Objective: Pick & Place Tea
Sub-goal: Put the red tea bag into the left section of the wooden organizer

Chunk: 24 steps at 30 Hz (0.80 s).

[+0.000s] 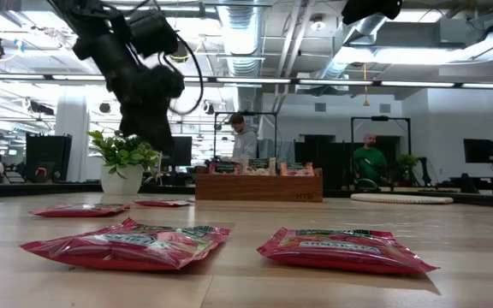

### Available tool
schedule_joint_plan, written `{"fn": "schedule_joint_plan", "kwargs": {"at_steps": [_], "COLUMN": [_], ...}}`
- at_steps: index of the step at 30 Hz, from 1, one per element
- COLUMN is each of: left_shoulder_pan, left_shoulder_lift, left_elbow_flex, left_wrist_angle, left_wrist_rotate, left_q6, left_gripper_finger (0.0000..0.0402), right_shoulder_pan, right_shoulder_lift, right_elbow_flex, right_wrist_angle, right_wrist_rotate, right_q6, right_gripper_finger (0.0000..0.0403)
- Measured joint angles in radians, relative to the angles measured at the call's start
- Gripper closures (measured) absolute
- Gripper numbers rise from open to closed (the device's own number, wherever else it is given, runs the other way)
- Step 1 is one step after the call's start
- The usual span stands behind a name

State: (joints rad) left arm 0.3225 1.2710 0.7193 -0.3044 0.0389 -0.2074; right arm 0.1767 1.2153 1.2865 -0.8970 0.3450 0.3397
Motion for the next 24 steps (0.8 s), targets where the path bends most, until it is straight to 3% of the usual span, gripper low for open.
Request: {"fn": "schedule_joint_plan", "kwargs": {"at_steps": [4, 11, 18, 24], "left_shoulder_pan": [-0.017, -0.017, -0.017, -0.017], "left_shoulder_lift": [0.073, 0.16, 0.166, 0.166], "left_elbow_flex": [0.0, 0.0, 0.0, 0.0], "left_wrist_angle": [-0.017, -0.047, -0.046, -0.046], "left_wrist_rotate": [-0.009, -0.01, 0.002, 0.08], "left_q6": [-0.144, -0.249, -0.252, -0.17], "left_gripper_finger": [0.0294, 0.0294, 0.0293, 0.0271], "right_shoulder_pan": [0.014, 0.045, 0.052, 0.052], "right_shoulder_lift": [0.0, 0.0, 0.0, 0.0], "right_elbow_flex": [0.0, 0.0, 0.0, 0.0], "right_wrist_angle": [0.0, 0.015, 0.021, 0.021], "right_wrist_rotate": [-0.001, -0.002, -0.002, -0.002], "right_q6": [0.0, 0.001, 0.008, 0.009], "right_gripper_finger": [0.0327, 0.0327, 0.0327, 0.0327]}}
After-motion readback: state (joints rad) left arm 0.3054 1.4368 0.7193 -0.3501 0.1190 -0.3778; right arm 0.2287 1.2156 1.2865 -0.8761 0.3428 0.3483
